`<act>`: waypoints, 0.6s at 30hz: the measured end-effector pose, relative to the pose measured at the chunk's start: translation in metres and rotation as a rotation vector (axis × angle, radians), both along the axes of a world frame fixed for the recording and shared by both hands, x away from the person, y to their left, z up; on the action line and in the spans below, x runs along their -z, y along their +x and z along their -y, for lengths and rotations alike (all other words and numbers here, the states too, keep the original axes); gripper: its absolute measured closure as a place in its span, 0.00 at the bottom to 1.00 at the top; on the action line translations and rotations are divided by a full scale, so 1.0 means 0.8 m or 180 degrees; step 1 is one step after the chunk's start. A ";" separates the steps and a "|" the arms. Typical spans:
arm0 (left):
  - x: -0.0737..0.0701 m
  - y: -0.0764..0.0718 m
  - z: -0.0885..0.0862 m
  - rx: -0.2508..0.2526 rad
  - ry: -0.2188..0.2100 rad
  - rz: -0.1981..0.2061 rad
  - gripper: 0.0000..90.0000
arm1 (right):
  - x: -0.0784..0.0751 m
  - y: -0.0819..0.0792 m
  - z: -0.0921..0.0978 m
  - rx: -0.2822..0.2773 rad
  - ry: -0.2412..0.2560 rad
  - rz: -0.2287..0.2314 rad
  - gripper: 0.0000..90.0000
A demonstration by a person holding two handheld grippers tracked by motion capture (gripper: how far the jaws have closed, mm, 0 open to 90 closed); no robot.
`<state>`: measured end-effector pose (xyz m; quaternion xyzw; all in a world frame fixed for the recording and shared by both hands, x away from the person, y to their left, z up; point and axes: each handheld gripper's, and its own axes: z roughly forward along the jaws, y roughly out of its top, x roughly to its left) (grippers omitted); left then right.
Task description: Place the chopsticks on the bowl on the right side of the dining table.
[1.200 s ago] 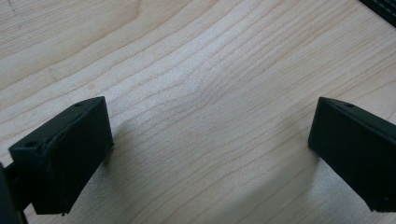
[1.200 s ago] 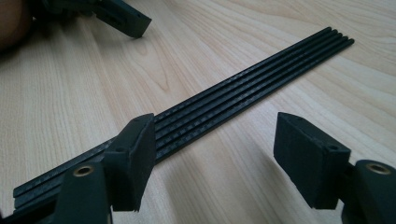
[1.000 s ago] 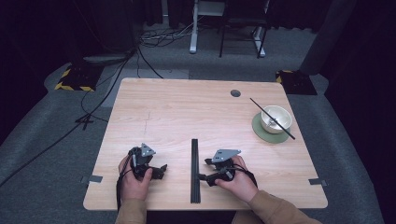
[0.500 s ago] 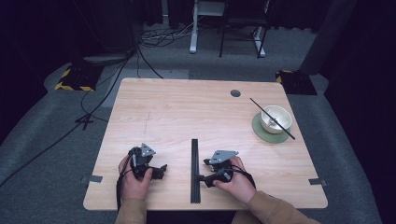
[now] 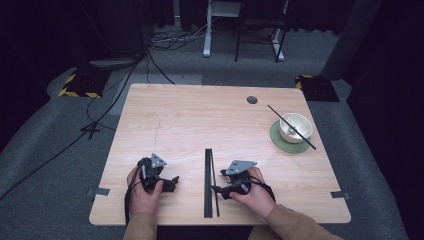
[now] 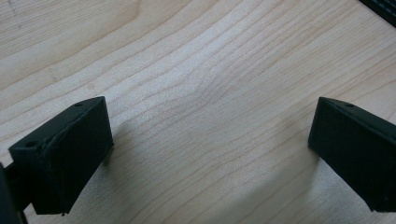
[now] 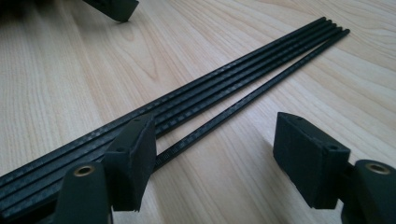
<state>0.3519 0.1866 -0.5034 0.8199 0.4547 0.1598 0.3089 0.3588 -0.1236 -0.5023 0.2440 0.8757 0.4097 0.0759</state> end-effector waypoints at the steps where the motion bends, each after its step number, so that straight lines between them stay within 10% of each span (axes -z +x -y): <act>1: 0.000 0.000 0.000 -0.0001 -0.0001 0.0001 0.00 | 0.000 0.001 0.002 0.0013 -0.0012 0.0008 0.35; 18: 0.000 0.000 0.000 -0.0001 0.0000 0.0002 0.00 | -0.005 0.015 0.034 0.0251 -0.0159 0.0069 0.55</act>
